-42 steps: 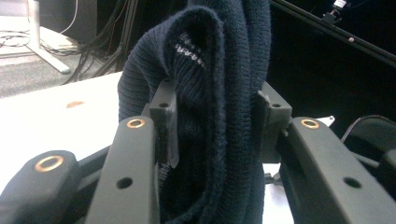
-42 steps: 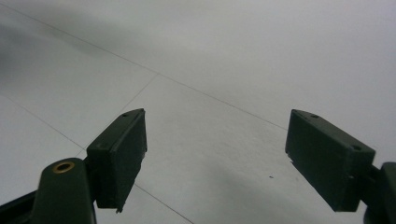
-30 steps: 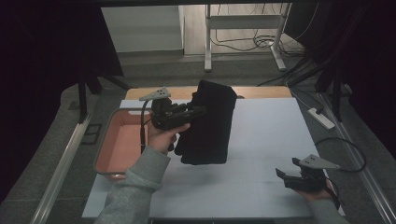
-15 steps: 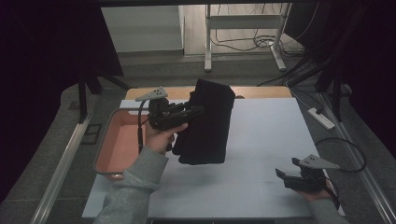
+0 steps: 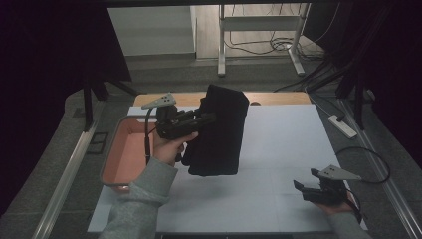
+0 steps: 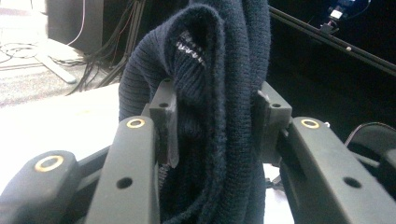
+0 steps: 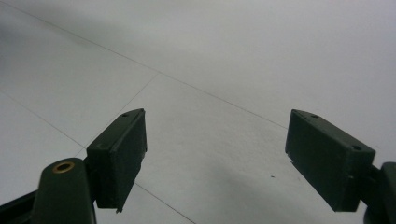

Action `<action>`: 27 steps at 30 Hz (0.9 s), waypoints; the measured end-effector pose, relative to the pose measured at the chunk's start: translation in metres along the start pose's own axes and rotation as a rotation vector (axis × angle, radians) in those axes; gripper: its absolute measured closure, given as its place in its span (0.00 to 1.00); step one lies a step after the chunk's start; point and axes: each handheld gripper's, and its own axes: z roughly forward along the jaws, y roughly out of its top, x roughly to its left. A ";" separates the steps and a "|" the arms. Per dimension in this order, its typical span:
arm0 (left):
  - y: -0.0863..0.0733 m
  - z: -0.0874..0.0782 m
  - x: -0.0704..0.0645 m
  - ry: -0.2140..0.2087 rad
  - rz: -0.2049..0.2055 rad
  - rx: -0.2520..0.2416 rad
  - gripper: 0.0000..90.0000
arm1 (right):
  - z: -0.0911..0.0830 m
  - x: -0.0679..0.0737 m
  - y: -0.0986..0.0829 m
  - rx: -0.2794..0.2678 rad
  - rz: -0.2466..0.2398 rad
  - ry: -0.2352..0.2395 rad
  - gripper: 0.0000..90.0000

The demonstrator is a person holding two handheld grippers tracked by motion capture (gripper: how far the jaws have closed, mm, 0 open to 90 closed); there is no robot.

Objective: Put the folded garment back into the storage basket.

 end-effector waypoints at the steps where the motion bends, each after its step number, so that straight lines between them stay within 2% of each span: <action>1: 0.000 0.000 0.000 0.000 -0.001 -0.001 0.66 | 0.000 0.000 0.000 0.000 0.000 0.001 0.24; 27: -0.002 -0.010 0.001 0.007 0.001 -0.013 0.66 | 0.002 0.001 -0.001 0.016 -0.005 0.005 0.24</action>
